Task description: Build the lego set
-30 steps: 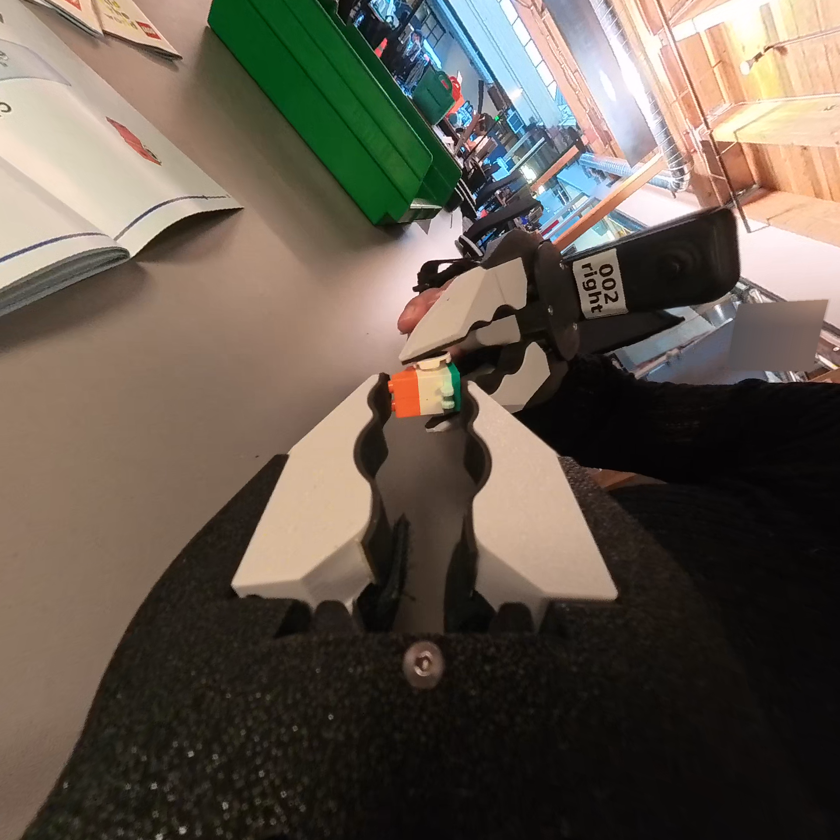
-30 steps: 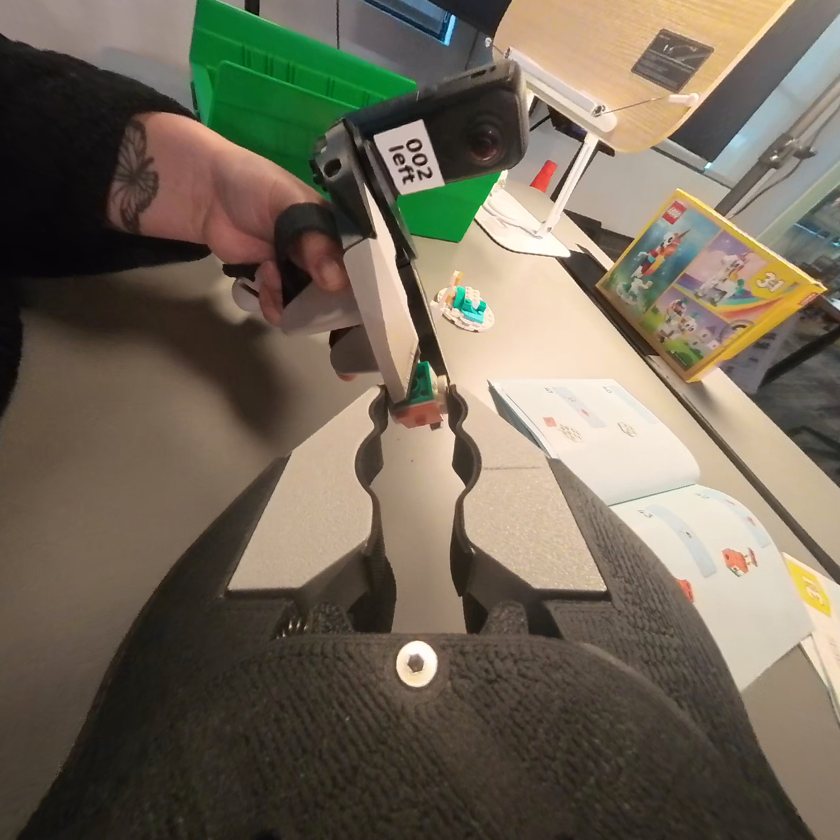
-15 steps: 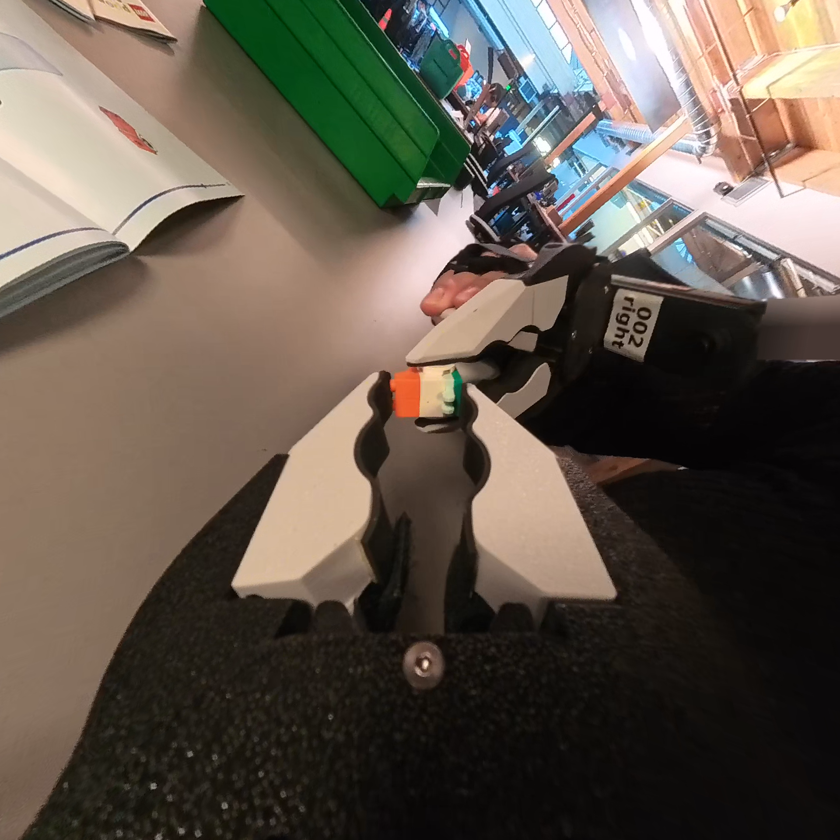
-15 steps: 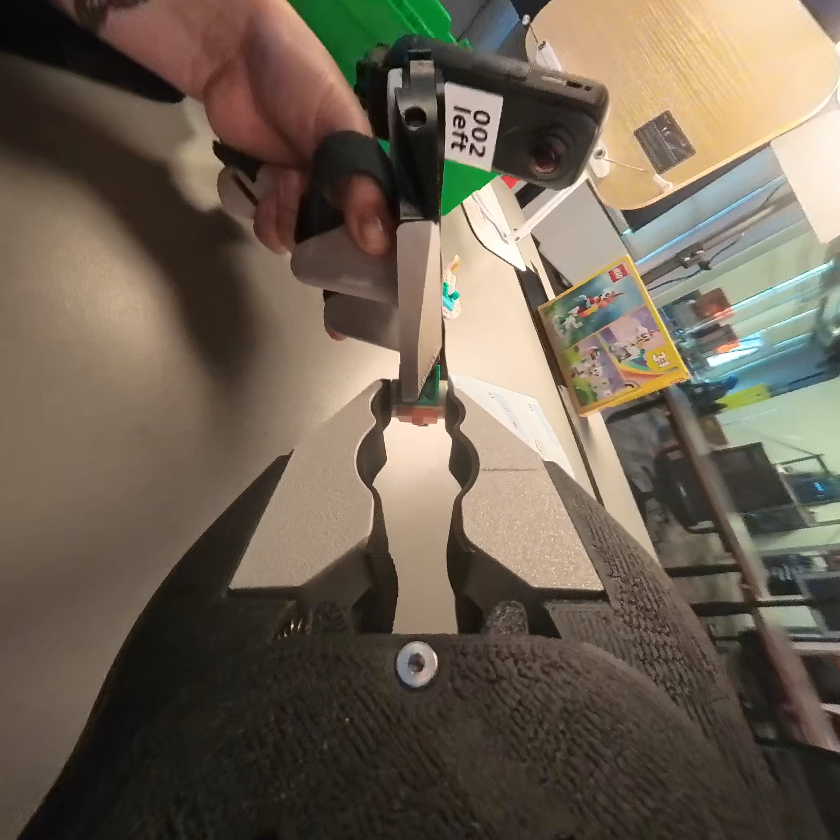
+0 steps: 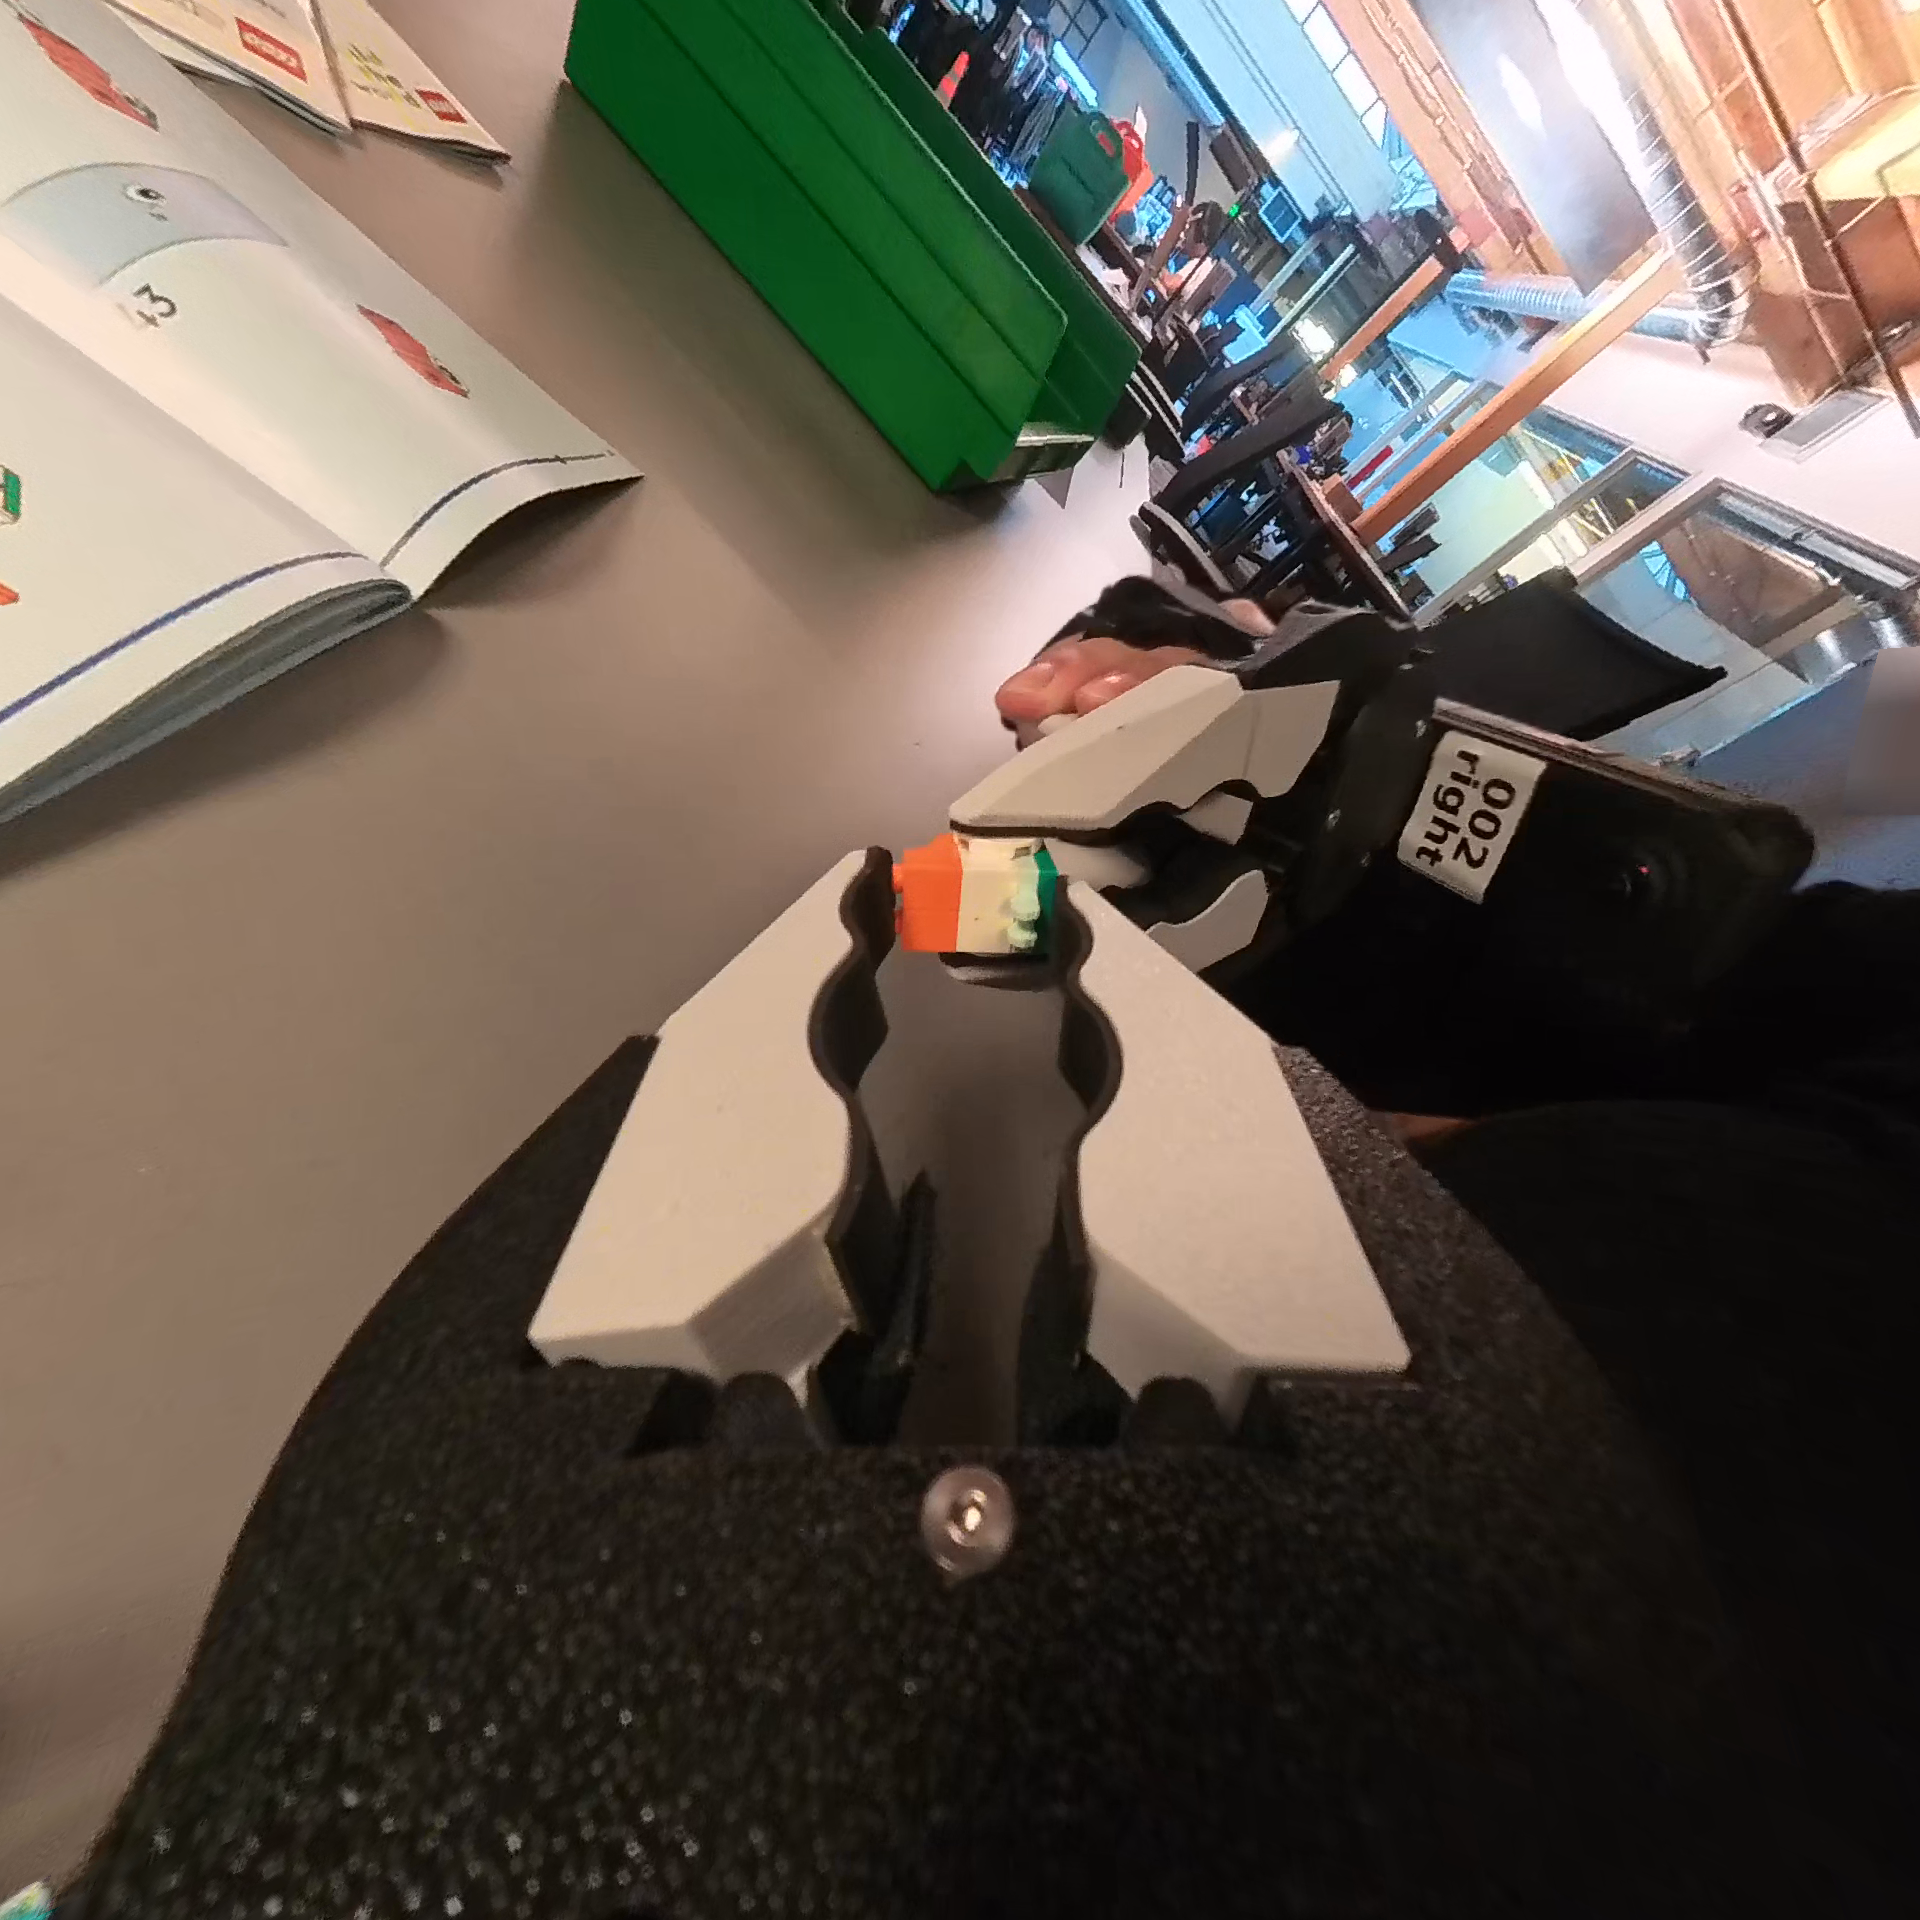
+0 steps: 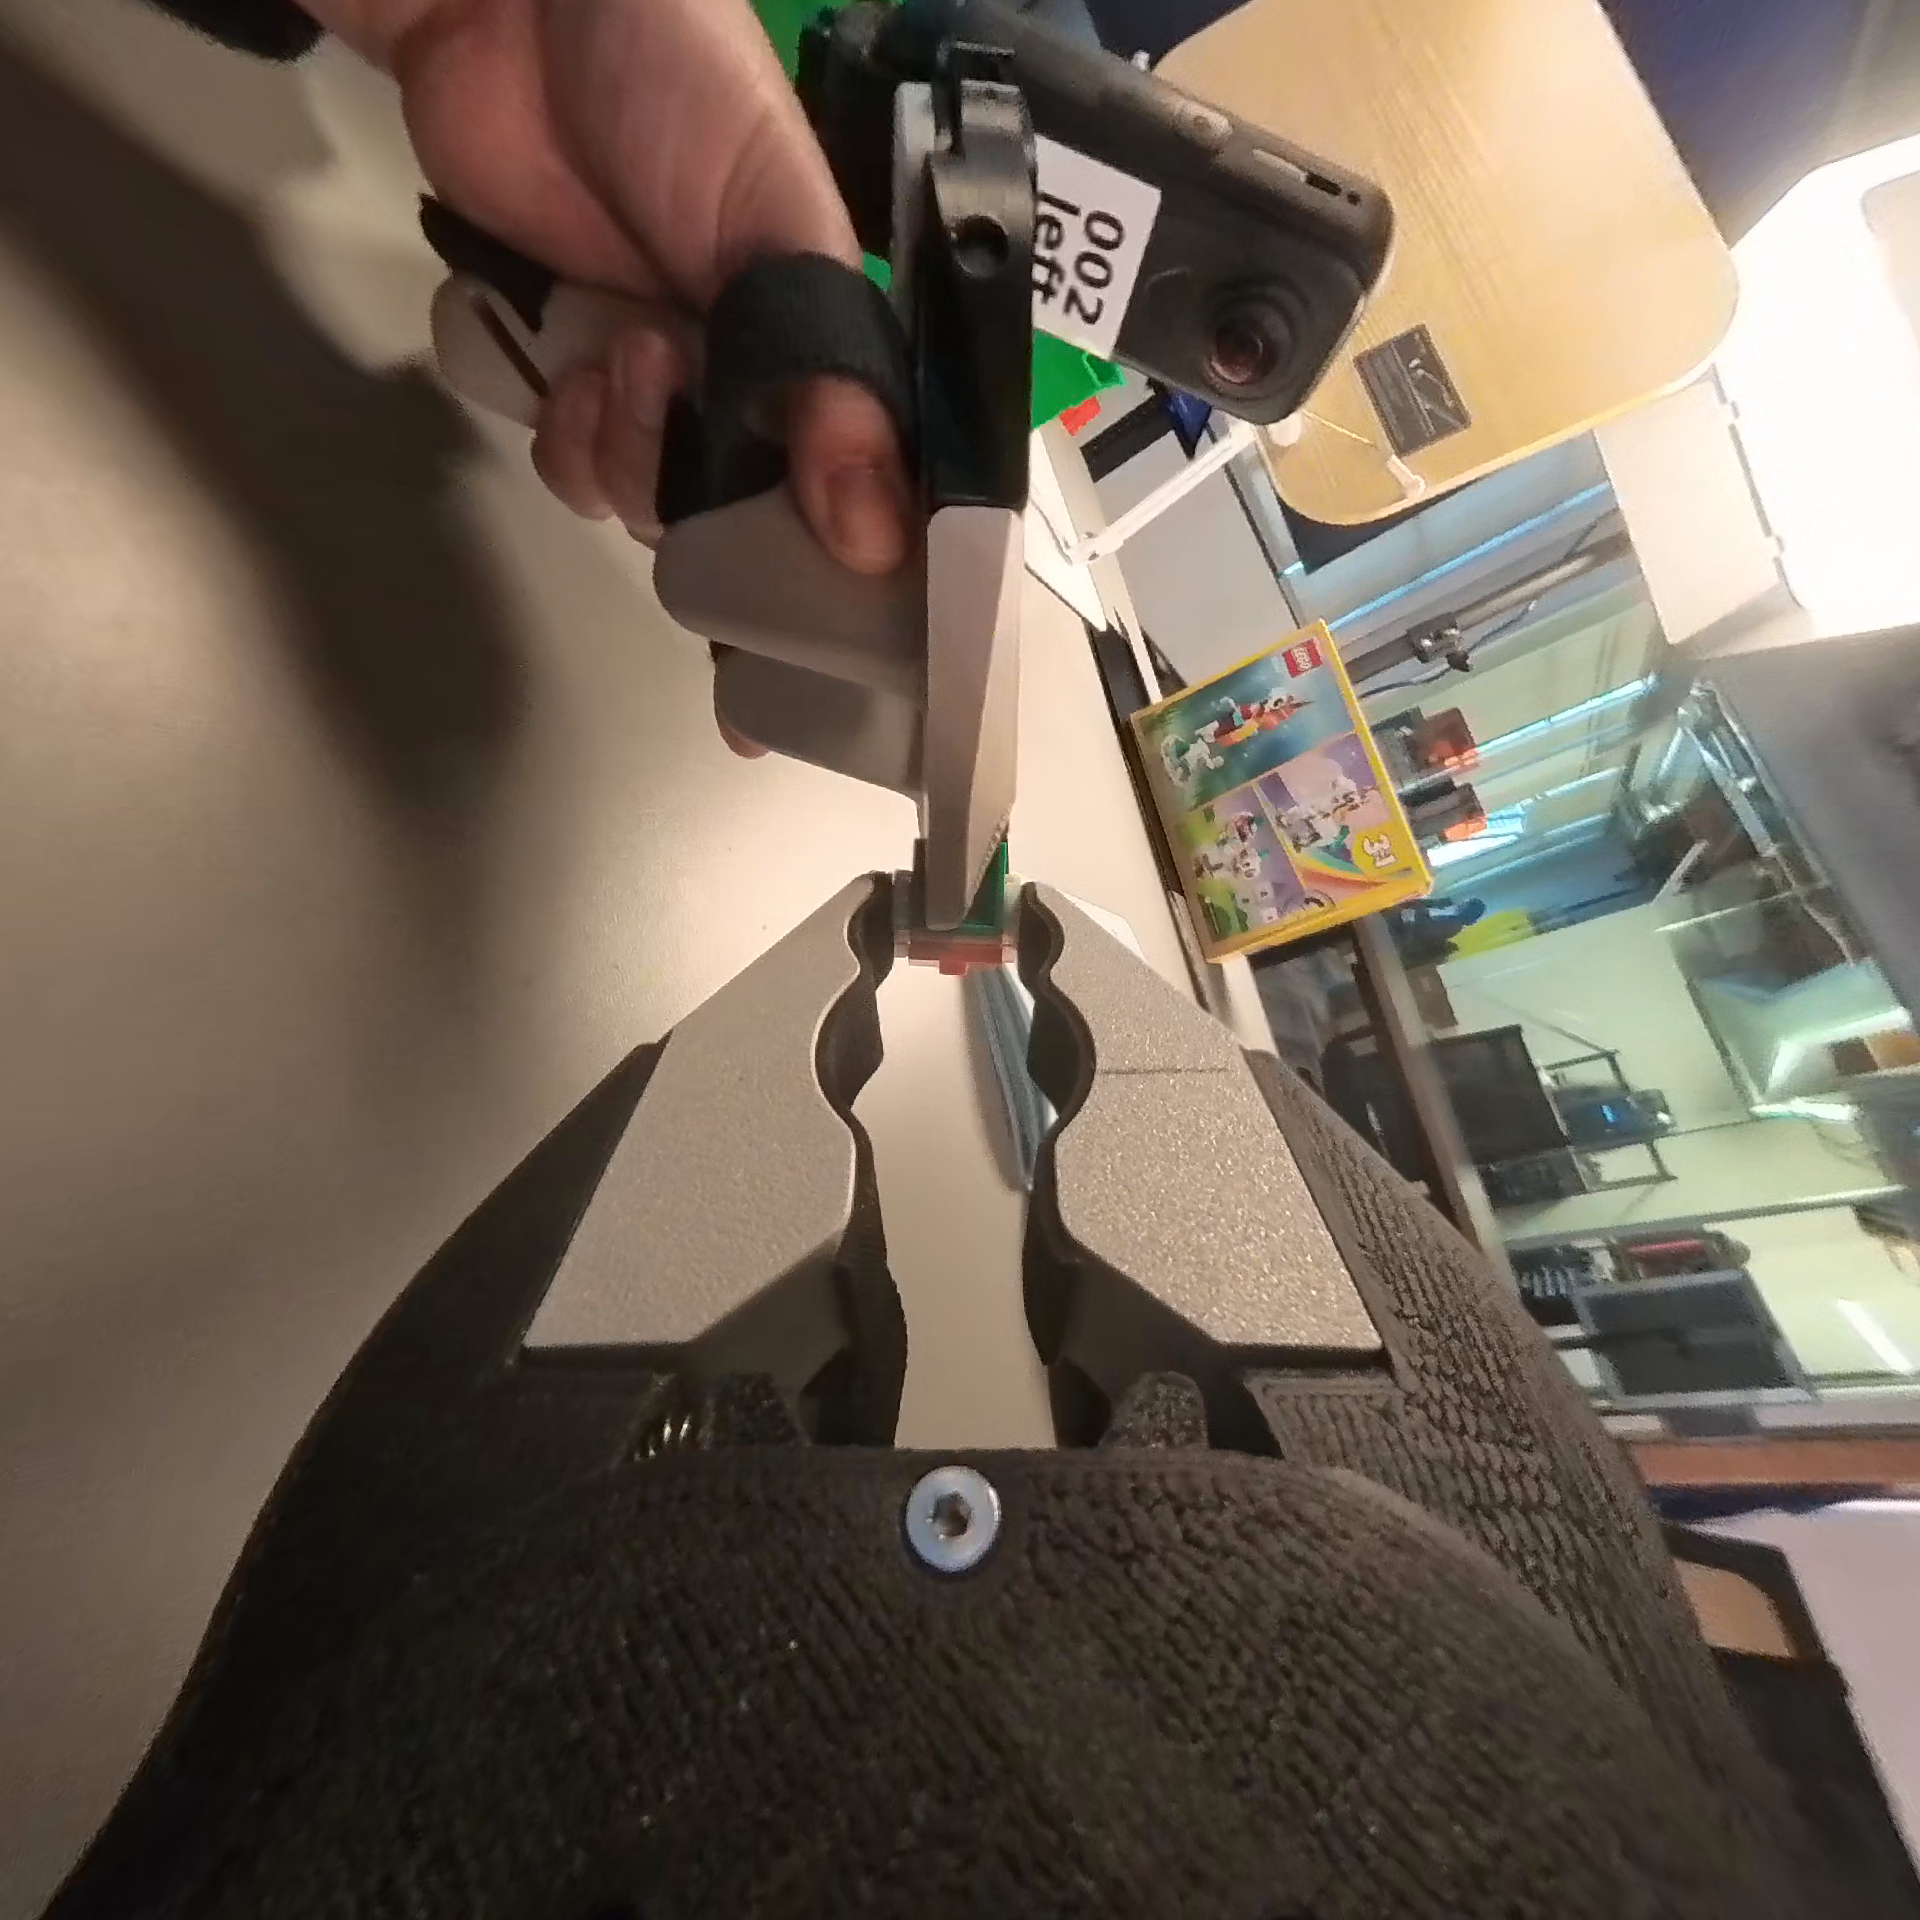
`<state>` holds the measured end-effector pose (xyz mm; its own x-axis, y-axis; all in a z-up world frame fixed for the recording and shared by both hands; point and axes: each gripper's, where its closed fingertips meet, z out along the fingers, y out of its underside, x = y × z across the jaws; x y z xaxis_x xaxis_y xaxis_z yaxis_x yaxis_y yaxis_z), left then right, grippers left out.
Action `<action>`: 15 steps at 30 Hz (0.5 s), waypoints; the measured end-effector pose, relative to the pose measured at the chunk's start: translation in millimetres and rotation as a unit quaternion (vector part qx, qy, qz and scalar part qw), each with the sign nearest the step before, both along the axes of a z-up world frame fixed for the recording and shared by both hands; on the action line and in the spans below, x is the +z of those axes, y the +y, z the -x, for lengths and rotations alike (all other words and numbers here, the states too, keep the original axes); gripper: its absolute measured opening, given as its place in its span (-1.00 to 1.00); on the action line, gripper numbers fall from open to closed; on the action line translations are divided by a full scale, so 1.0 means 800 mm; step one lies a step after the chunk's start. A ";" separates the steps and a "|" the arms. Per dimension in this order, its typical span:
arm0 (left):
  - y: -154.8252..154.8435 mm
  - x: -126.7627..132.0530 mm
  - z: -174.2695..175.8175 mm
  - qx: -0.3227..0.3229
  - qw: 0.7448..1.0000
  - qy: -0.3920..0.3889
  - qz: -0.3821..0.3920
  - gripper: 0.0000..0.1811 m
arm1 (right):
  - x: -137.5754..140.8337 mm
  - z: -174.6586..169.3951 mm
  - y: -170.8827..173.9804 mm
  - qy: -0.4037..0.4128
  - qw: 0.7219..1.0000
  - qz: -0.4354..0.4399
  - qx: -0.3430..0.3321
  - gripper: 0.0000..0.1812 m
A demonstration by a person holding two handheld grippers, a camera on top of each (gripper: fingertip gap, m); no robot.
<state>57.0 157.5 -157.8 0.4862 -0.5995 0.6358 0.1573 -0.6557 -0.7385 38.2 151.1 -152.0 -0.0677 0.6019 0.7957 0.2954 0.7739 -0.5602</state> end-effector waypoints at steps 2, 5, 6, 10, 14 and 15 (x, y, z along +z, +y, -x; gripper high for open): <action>0.001 -0.004 0.002 0.006 1.000 0.011 0.000 -0.70 | -0.004 0.002 0.001 0.008 1.000 0.018 -0.003 -0.76; 0.002 -0.004 0.004 0.008 1.000 0.014 -0.007 -0.70 | -0.005 0.004 0.001 0.010 1.000 0.006 -0.005 -0.76; 0.003 -0.004 0.004 0.010 1.000 0.016 -0.011 -0.70 | -0.004 0.004 0.002 0.011 1.000 0.005 -0.005 -0.76; 0.005 -0.004 0.004 0.016 1.000 0.019 -0.018 -0.70 | -0.005 0.004 0.004 0.028 1.000 0.006 -0.005 -0.75; 0.006 0.008 0.008 0.020 0.999 -0.026 -0.011 -0.70 | -0.004 0.004 0.002 0.043 0.998 -0.035 -0.002 -0.57; 0.004 0.015 0.008 0.015 0.999 -0.051 -0.009 -0.70 | -0.002 0.004 -0.001 0.050 0.998 -0.031 0.004 -0.48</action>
